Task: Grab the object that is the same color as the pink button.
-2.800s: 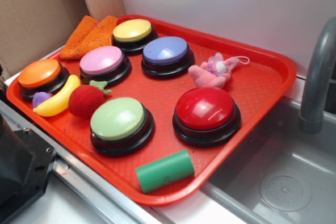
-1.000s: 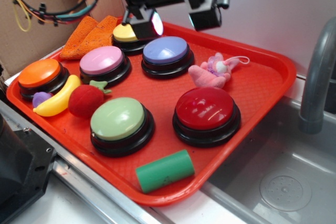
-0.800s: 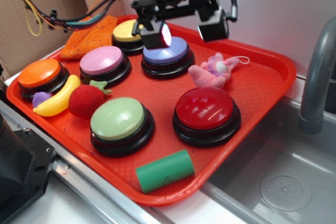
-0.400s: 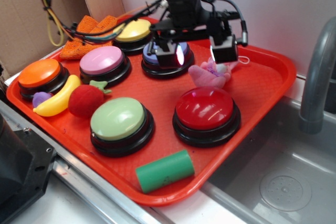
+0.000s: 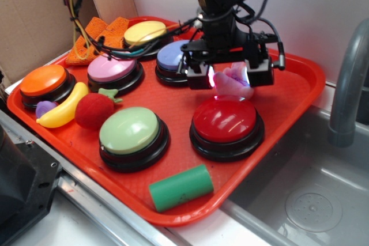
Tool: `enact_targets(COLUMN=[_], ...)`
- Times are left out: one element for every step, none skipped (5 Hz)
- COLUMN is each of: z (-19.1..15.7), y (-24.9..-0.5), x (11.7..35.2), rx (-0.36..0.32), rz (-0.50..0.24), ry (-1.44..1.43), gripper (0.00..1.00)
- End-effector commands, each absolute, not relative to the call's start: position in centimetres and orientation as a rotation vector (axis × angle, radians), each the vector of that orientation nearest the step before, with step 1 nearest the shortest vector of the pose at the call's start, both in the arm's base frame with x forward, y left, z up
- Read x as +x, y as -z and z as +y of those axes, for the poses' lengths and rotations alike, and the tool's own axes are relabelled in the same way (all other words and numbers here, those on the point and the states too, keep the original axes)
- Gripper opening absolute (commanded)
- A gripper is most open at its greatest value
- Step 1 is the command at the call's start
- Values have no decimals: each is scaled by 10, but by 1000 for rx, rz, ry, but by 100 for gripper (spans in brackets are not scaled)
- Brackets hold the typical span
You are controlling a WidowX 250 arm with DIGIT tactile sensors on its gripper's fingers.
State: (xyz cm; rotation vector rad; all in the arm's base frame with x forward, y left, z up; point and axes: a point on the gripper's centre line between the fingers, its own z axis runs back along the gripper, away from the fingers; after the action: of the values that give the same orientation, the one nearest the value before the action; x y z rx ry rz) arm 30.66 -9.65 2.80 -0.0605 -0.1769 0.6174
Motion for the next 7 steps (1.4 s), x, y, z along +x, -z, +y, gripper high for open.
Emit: enact_targets(z=[-99, -100, -98, -89, -77, -54, -26], y=[-33, -36, -48, -78, -122, -162, -187], x=[316, 312, 312, 311, 301, 276, 251], rx=[-79, -84, -77, -76, -54, -62, -105], rz=[-213, -239, -240, -268, -220, -247, -289], ry=[-622, -632, -609, -549, -363, -282, -276], gripper=[100, 0, 0, 0, 0, 0, 0])
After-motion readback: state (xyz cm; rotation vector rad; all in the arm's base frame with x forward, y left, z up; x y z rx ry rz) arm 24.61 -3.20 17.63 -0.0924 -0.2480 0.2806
